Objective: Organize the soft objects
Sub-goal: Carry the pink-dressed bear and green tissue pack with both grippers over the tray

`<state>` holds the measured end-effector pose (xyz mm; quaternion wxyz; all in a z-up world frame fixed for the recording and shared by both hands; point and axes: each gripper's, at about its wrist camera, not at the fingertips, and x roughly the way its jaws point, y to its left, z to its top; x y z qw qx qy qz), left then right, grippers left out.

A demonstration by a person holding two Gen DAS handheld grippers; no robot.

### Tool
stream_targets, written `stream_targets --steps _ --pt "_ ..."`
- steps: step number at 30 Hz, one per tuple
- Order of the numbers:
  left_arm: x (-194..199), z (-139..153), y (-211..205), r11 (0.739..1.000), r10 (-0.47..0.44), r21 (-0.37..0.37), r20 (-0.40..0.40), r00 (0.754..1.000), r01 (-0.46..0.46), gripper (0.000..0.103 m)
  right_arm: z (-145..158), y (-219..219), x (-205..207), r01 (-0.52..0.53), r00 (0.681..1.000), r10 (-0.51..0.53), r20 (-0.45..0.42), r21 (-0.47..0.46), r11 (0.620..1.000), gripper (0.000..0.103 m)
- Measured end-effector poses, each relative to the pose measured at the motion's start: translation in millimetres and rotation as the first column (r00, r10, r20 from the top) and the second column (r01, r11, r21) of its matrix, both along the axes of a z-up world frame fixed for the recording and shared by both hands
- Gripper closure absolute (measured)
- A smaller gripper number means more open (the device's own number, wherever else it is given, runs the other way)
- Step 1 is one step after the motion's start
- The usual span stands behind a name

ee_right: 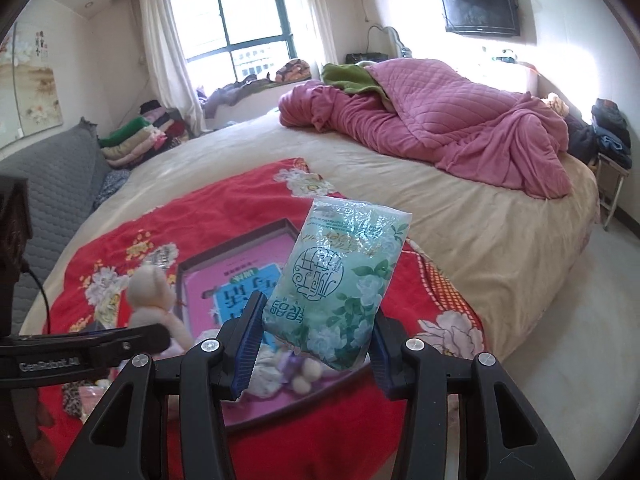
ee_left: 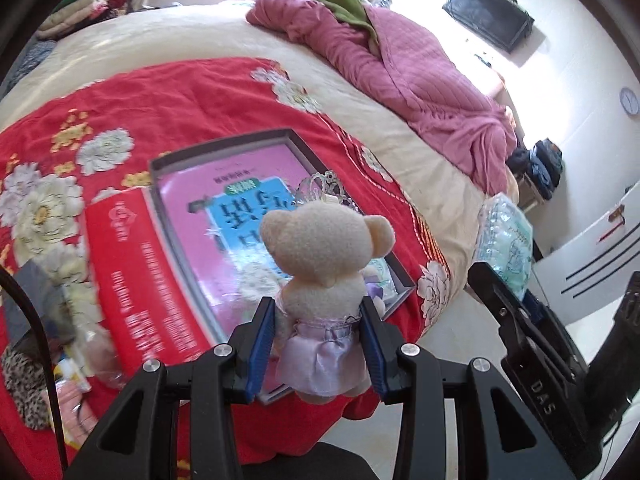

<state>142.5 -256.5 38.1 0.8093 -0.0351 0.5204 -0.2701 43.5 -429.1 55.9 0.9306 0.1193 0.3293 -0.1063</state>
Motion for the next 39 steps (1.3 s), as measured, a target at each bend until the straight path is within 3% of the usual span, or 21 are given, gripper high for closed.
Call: stream_targets --steps 10,20,29,39 --pt "17.6 -49.3 -45.8 0.997 -0.048 0.06 -0.099 0.994 0.055 0.062 -21.0 -15.7 14.3 -0.012 0.998 0.008 -0.064 -0.051 0.999 0.054" --pt "30.3 -84.7 -56.4 0.99 -0.051 0.119 -0.154 0.987 0.07 0.061 -49.9 -24.1 35.1 -0.033 0.99 0.019 -0.142 -0.1 0.994 0.054" --pt "35.5 -92.1 -49.8 0.988 -0.038 0.145 -0.151 0.988 0.06 0.061 -76.5 -23.2 55.0 -0.062 0.976 0.032 -0.214 -0.135 0.989 0.054" --pt "38.1 -92.9 -45.1 0.988 -0.028 0.149 -0.146 0.989 0.049 0.061 -92.6 -5.9 70.8 -0.159 0.957 0.124 -0.263 -0.115 0.981 0.054"
